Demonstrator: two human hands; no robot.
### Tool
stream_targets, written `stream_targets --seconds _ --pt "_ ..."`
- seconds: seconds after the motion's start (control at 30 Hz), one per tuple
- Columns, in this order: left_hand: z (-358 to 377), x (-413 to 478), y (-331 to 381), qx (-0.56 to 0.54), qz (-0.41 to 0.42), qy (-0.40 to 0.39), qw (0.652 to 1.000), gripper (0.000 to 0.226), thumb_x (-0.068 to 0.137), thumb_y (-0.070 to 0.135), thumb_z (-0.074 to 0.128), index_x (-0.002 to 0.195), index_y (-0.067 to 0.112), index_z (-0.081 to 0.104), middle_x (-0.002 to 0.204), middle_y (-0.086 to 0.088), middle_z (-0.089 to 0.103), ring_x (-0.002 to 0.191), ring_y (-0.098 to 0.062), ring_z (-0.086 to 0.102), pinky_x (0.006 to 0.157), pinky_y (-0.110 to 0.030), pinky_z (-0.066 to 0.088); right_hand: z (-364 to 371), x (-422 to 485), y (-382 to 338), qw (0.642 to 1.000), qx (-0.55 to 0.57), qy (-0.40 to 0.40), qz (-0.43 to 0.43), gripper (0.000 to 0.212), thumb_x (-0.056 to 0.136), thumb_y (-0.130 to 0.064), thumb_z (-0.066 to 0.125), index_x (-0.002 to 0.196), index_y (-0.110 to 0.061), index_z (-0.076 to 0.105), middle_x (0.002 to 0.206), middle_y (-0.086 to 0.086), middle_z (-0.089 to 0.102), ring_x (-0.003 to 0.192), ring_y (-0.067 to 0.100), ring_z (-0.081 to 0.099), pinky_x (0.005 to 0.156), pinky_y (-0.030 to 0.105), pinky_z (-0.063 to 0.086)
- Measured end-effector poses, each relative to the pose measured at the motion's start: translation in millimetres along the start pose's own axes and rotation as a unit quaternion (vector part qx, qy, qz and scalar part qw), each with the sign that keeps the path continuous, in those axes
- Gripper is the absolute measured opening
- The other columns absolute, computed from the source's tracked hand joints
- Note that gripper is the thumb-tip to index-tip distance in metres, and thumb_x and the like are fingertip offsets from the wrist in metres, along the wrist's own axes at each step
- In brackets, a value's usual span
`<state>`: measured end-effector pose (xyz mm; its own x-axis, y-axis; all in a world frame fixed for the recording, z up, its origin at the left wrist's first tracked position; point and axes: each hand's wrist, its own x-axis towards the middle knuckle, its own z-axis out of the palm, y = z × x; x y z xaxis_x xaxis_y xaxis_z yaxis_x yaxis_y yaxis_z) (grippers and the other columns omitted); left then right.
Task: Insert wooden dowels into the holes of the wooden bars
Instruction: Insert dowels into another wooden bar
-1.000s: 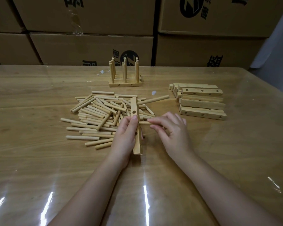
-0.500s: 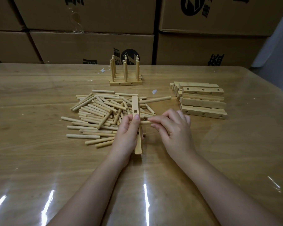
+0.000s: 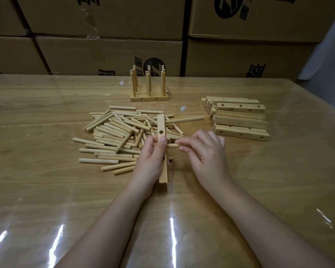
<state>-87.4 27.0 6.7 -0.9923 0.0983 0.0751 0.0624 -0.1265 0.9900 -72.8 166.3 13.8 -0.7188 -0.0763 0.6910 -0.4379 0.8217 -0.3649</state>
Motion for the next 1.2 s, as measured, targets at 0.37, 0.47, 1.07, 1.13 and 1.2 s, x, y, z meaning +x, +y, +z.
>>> stream_targets --seconds 0.37,0.47,1.07,1.13,1.2 --pt "-2.5 3.4 -7.3 0.022 0.012 -0.012 1.000 0.020 0.096 0.036 0.044 0.092 0.020 0.056 0.061 0.017 0.056 0.059 0.004 0.053 0.053 -0.015 0.046 -2.7 1.6 -1.4 1.000 -0.003 -0.024 0.005 0.015 0.084 -0.023 0.060 0.094 -0.021 0.072 0.079 -0.005 0.061 0.076 0.016 0.053 0.072 0.033 0.031" --pt "-3.5 4.7 -9.6 0.040 0.015 -0.009 0.999 0.019 0.097 0.036 0.044 0.092 0.022 0.057 0.063 0.017 0.055 0.063 0.000 0.052 0.058 -0.020 0.047 -3.4 2.1 -2.3 0.999 -0.011 -0.030 0.008 0.016 0.084 -0.024 0.060 0.093 -0.022 0.072 0.079 -0.005 0.062 0.076 0.016 0.053 0.073 0.032 0.029" --pt "1.1 3.4 -10.2 0.103 0.031 0.032 0.994 0.021 0.097 0.036 0.045 0.090 0.020 0.056 0.069 0.009 0.053 0.066 -0.007 0.049 0.069 -0.036 0.043 -9.2 4.6 -7.8 0.993 -0.060 -0.096 0.034 0.021 0.087 -0.024 0.054 0.097 -0.020 0.073 0.078 0.000 0.063 0.075 0.024 0.054 0.071 0.034 0.026" --pt "2.2 2.3 -9.3 0.118 0.044 0.033 0.992 0.019 0.097 0.035 0.044 0.089 0.021 0.055 0.070 0.006 0.050 0.064 -0.004 0.047 0.066 -0.030 0.042 -10.8 5.2 -6.1 0.991 -0.054 -0.115 0.040 0.020 0.089 -0.023 0.055 0.100 -0.021 0.072 0.081 -0.001 0.063 0.079 0.022 0.053 0.071 0.032 0.021" --pt "3.1 1.3 -9.2 0.130 0.055 0.034 0.989 0.017 0.097 0.034 0.044 0.089 0.023 0.055 0.071 0.005 0.051 0.062 -0.001 0.046 0.062 -0.021 0.041 -11.7 5.3 -5.4 0.989 -0.060 -0.127 0.044 0.019 0.091 -0.024 0.056 0.103 -0.023 0.071 0.084 -0.004 0.063 0.082 0.020 0.052 0.070 0.031 0.019"
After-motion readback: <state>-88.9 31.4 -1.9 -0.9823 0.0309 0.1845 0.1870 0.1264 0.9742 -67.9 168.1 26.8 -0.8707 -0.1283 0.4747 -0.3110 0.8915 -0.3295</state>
